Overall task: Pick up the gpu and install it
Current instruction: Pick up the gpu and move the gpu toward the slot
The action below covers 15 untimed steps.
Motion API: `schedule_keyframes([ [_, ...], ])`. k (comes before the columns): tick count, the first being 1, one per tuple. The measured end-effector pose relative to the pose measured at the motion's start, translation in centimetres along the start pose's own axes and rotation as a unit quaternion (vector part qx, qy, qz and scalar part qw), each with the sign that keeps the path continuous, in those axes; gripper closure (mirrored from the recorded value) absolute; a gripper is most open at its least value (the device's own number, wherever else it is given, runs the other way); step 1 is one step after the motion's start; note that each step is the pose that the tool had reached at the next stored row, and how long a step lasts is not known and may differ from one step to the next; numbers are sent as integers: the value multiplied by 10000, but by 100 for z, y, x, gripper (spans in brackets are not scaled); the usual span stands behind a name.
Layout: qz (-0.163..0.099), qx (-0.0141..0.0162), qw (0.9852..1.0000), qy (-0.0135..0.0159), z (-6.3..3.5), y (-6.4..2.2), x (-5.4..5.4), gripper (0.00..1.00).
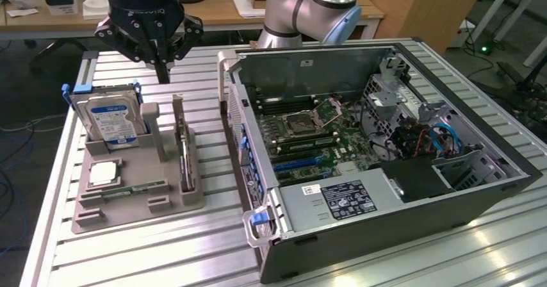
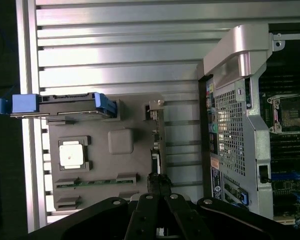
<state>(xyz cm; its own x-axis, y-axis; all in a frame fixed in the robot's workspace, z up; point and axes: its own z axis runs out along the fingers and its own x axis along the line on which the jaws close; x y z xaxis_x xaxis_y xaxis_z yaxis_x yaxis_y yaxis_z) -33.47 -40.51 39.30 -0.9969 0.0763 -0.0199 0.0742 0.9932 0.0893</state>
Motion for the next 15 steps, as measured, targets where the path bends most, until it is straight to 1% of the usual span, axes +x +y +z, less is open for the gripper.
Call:
schedule_keyframes([
  [2, 0, 0, 10000, 0, 0, 0, 0, 89],
  [4, 0, 0, 10000, 0, 0, 0, 0, 77],
  [5, 0, 0, 10000, 0, 0, 0, 0, 77],
  [6, 0, 0, 10000, 0, 0, 0, 0, 71],
  [7, 0, 0, 10000, 0, 0, 0, 0, 71],
  [9, 0, 0, 10000, -1, 0, 0, 0, 59],
  [10, 0, 0, 10000, 0, 0, 0, 0, 59],
  [12, 0, 0, 10000, 0, 0, 0, 0, 47],
  [15, 0, 0, 10000, 0, 0, 0, 0, 47],
])
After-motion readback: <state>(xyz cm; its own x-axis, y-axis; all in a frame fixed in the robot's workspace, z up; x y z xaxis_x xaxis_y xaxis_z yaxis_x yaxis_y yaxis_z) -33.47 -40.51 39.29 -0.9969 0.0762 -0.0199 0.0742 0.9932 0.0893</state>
